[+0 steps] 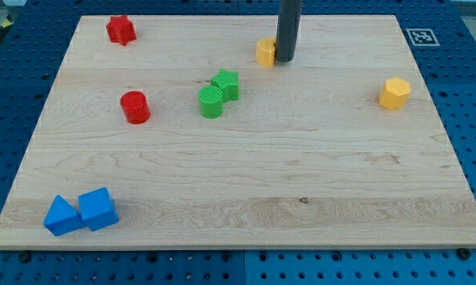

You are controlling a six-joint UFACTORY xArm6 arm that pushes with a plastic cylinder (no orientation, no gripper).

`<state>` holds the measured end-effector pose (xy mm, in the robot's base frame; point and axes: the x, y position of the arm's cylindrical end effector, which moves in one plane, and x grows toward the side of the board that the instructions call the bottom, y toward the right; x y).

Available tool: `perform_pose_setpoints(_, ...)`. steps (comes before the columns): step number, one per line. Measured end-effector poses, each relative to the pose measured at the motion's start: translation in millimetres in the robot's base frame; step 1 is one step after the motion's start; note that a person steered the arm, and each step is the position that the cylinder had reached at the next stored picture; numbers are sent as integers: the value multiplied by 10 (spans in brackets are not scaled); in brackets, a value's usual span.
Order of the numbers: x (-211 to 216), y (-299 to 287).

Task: Move the heart to the top center

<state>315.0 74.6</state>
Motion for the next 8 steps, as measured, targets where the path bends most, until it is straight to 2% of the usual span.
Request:
perform_pose_setpoints(1,323,-74)
perform_pose_setpoints(2,118,-316)
perform_pose_setpoints(3,-210,-316)
perform_pose_setpoints(4,-142,56)
perform_pose_setpoints(5,-275,274)
perform_pose_setpoints(6,-579,100)
perform_pose_setpoints(7,-704,1)
perform_pose_setpoints(8,-704,146)
